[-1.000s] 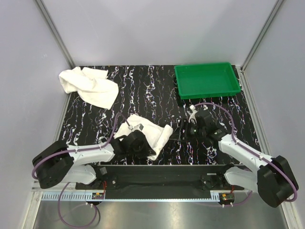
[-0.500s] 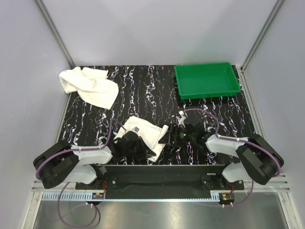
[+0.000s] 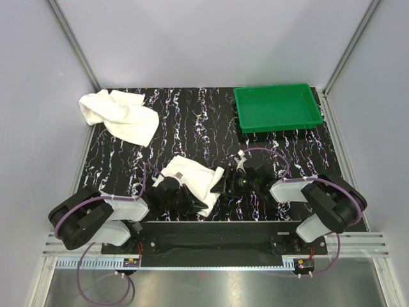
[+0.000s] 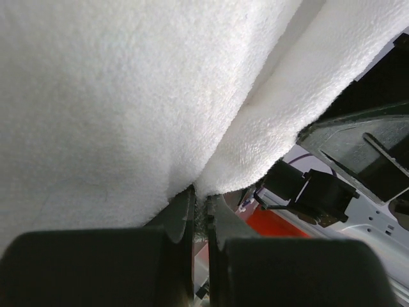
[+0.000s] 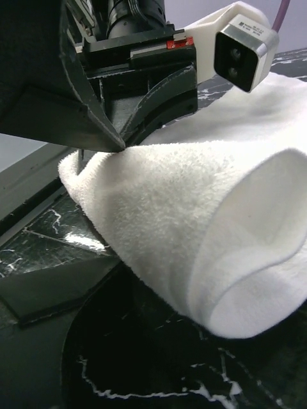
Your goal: Roll the towels
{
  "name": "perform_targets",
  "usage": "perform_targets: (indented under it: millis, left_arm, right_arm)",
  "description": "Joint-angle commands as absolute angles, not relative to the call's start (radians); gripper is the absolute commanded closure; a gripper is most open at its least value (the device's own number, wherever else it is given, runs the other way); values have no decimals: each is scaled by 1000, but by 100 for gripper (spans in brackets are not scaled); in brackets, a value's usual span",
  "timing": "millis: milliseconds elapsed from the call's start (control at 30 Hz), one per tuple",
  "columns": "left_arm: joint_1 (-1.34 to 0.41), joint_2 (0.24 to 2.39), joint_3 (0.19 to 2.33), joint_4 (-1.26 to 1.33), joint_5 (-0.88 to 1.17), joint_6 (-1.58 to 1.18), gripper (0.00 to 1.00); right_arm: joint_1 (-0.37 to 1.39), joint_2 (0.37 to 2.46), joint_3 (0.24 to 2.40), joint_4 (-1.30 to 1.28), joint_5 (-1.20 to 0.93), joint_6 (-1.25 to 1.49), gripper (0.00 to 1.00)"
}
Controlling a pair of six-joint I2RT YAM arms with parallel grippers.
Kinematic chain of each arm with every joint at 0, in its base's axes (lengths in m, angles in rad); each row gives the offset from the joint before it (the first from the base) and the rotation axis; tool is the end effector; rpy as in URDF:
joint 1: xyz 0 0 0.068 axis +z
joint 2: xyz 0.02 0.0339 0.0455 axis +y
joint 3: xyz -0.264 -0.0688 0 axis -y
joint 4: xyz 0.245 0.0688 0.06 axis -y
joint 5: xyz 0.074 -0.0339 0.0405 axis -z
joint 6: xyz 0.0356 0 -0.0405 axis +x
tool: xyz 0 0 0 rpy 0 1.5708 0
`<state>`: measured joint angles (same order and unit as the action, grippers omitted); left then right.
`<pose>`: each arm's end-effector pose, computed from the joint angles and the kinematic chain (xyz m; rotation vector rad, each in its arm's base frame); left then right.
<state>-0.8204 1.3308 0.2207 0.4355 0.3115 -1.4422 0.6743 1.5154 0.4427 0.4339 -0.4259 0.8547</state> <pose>0.1312 -0.1568 0.1098 -0.6325 2.6351 -1.3561 0.1944 0.1742 0.1271 -0.0448 2.4731 1.2398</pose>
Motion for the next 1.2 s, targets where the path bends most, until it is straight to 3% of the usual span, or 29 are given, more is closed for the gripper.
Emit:
perform_targets:
  millis: [0,167,367,500,667,833,967,1167]
  left_arm:
    - [-808,1347,195,502,347,-1468,100]
    - [-808,1345,186,497,344,-1470,100]
    - [-808,1339,178,496,345,-1468,100]
    - [-808,1303,231,374,331,-1382,99]
    - [-870,1168,376,-97,172,-1163,84]
    - [-959,1101,501,-379,-43,-1077,67]
    - [-1017,1115,586,-558,-146,-1065,60]
    - [-1179,1163,756,-727,-429,-1063,59]
  right_arm:
    - [687,1561,425,557,-406,876,27]
    - [690,1634,434,623,-417,888,34]
    - [703,1652,453,624,-426,882,64]
    - [706,1623,462,560,-423,871,71]
    - [706,1533,535,285,-367,806,72]
    - [706,1477,638,45,-339,732,72]
    - [706,1485,715,-118,-353,700,72]
    - [706,1528,790,-256,-357,678,72]
